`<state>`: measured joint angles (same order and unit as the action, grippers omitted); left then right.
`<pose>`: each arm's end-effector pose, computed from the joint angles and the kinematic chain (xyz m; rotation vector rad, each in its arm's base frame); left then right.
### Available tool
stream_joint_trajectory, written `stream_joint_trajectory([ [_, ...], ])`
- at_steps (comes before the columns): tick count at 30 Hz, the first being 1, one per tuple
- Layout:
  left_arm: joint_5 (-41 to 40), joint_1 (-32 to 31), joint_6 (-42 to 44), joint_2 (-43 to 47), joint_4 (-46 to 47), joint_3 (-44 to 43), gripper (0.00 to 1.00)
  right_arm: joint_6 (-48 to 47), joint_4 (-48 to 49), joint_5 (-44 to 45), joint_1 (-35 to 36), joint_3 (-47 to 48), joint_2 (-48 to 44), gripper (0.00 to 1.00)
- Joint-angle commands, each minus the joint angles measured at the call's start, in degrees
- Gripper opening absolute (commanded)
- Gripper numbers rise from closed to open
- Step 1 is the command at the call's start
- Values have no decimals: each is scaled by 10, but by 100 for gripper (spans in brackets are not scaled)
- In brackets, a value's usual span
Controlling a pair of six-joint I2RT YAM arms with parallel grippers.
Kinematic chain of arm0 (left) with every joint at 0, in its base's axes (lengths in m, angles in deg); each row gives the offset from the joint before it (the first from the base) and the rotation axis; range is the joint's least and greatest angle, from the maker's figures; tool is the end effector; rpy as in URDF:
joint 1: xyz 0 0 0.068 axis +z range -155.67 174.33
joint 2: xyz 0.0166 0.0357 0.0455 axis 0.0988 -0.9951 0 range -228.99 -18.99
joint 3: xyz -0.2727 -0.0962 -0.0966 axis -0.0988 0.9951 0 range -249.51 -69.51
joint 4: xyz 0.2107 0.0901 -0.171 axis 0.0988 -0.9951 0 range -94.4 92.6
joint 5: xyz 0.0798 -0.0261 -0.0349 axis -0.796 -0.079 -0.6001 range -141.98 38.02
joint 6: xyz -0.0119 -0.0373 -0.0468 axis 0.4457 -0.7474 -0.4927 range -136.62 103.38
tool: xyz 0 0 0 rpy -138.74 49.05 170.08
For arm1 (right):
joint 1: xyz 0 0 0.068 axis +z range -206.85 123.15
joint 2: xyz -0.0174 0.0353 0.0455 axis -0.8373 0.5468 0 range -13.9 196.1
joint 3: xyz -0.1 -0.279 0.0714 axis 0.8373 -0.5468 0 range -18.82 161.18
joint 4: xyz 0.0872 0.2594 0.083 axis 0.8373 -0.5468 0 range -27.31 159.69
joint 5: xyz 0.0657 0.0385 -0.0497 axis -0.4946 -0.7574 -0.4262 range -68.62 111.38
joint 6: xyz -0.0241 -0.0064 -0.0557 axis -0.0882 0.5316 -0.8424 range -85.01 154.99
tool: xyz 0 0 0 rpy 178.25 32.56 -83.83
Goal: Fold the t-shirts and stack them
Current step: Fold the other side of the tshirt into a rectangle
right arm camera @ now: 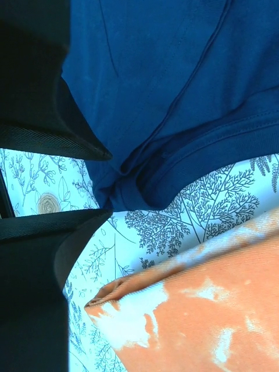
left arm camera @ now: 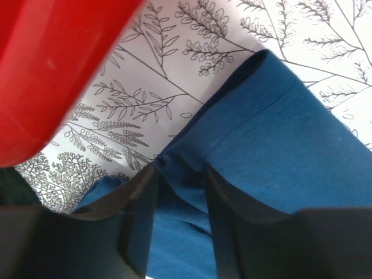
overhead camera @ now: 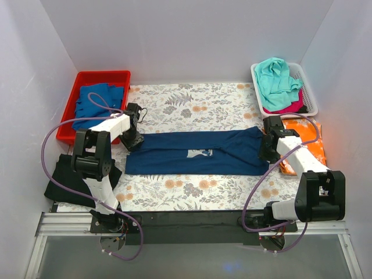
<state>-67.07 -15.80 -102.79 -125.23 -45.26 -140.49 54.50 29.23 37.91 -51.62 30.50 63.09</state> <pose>0.3695 -0.0538 0.1740 -1.7815 2.2416 0.1248 0.2650 0.0112 0.2208 0.4102 2.6662 -0.2711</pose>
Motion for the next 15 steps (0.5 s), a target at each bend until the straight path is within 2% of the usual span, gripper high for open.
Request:
stream_joint_trajectory([
  [1,-13,4,4,36,-5,-4,40,11,-11,4,-3,3,-20,46],
  [5,-23,4,11,40,-4,-24,42,10,6,-18,-1,32,-4,44],
  [9,-23,3,13,49,6,-37,43,2,53,-79,-1,63,20,41],
  [15,-20,3,20,51,12,-56,43,-2,101,-124,7,123,109,37],
])
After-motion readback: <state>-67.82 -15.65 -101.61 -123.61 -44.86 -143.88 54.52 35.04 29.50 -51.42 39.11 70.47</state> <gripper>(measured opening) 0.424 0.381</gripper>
